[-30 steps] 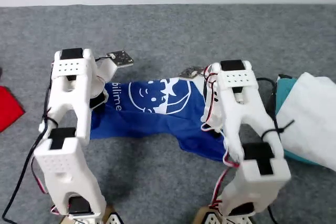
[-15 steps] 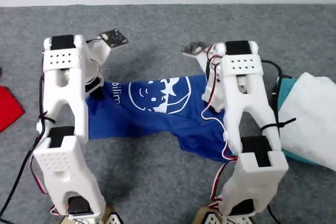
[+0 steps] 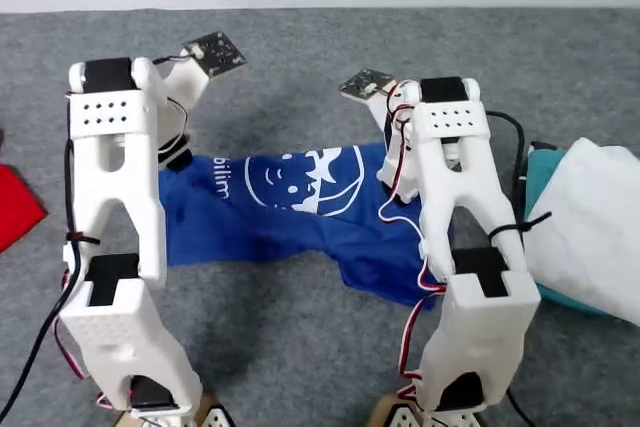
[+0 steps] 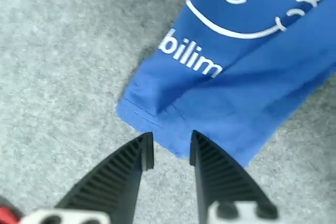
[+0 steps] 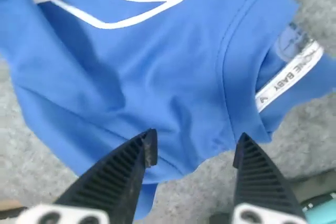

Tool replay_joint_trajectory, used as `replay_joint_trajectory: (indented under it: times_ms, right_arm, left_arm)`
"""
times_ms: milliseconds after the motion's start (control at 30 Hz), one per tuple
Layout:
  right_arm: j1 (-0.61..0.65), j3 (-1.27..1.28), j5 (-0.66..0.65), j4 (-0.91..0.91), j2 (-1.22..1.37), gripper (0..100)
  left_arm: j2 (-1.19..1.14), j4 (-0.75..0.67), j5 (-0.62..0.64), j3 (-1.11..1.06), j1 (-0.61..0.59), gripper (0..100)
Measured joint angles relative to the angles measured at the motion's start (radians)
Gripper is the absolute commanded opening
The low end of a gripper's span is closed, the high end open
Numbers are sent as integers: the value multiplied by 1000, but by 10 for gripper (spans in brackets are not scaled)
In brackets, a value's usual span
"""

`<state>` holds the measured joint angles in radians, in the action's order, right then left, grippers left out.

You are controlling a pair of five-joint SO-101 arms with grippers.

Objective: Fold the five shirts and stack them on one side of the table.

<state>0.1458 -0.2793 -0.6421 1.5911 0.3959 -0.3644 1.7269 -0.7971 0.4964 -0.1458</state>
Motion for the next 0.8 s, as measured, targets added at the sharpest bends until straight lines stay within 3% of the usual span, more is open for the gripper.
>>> replay_joint_trajectory:
  times_ms: [300, 567, 800]
  right_arm:
    - [2, 0, 38, -20, 5, 240]
    - [2, 0, 106, -292, 74, 57]
    - [2, 0, 115, -410, 180, 47]
  left_arm:
    - [0, 0, 3, 31, -2, 104]
    - [-176, -160, 150, 14, -14, 9]
    - [-354, -183, 166, 12, -15, 9]
